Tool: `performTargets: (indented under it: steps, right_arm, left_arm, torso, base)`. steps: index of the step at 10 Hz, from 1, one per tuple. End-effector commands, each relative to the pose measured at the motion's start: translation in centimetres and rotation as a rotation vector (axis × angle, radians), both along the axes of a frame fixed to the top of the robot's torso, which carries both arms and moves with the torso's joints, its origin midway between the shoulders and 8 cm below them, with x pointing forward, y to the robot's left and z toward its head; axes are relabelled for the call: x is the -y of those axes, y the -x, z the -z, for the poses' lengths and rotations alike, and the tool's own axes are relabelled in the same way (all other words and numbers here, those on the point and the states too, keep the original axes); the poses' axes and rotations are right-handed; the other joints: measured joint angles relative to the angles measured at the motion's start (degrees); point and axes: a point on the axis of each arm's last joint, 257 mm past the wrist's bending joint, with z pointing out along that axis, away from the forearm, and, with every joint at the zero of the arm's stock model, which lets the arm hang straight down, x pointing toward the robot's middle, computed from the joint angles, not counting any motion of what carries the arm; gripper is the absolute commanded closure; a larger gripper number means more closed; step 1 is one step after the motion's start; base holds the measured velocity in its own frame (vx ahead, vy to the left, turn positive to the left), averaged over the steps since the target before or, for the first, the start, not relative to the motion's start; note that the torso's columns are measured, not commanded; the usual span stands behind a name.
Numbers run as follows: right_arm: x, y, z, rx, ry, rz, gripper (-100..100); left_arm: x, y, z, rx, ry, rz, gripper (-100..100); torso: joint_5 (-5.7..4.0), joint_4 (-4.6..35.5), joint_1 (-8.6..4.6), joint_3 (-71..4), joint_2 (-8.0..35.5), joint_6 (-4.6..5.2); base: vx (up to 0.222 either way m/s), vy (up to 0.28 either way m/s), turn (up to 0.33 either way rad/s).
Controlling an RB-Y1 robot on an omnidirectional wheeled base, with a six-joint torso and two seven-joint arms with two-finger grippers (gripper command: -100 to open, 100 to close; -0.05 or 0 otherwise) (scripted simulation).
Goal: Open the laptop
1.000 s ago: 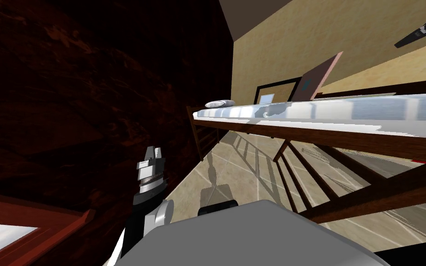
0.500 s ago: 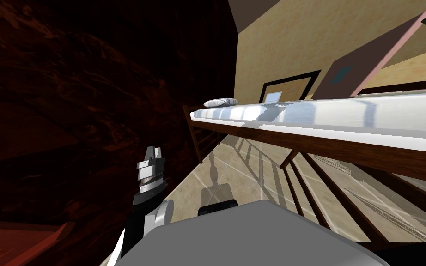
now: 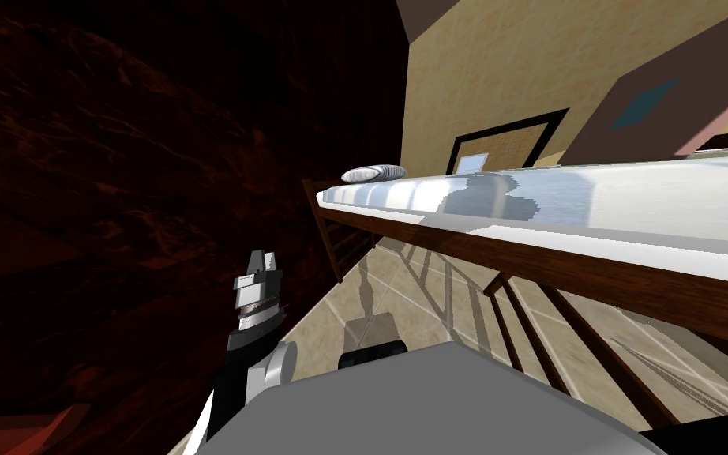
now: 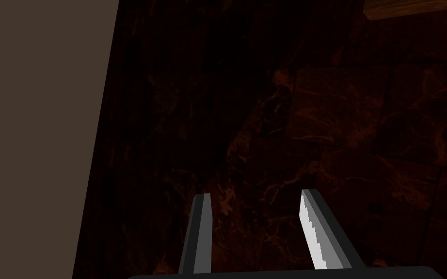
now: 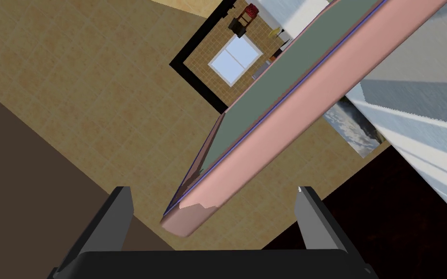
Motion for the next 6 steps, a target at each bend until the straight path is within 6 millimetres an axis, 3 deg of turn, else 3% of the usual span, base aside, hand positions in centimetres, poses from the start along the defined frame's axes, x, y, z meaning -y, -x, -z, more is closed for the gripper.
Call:
performTargets:
  steps: [1, 6]
  right_arm:
    - [0.0, 0.0, 0.0, 0.000, -0.001, 0.000, 100]
    - [-1.4, 0.0, 0.7, 0.165, -0.173, -0.049, 100]
  left_arm:
    - [0.0, 0.0, 0.0, 0.000, 0.000, 0.000, 0]
    - [0.0, 0.0, 0.0, 0.000, 0.000, 0.000, 0]
  torso:
    - [-0.03, 0.0, 0.03, 0.0, 0.0, -0.01]
    - [-0.26, -0.1, -0.56, -0.2, -0.3, 0.09]
  base:
    - [0.008, -0.011, 0.002]
    - [-0.006, -0.084, -0.091]
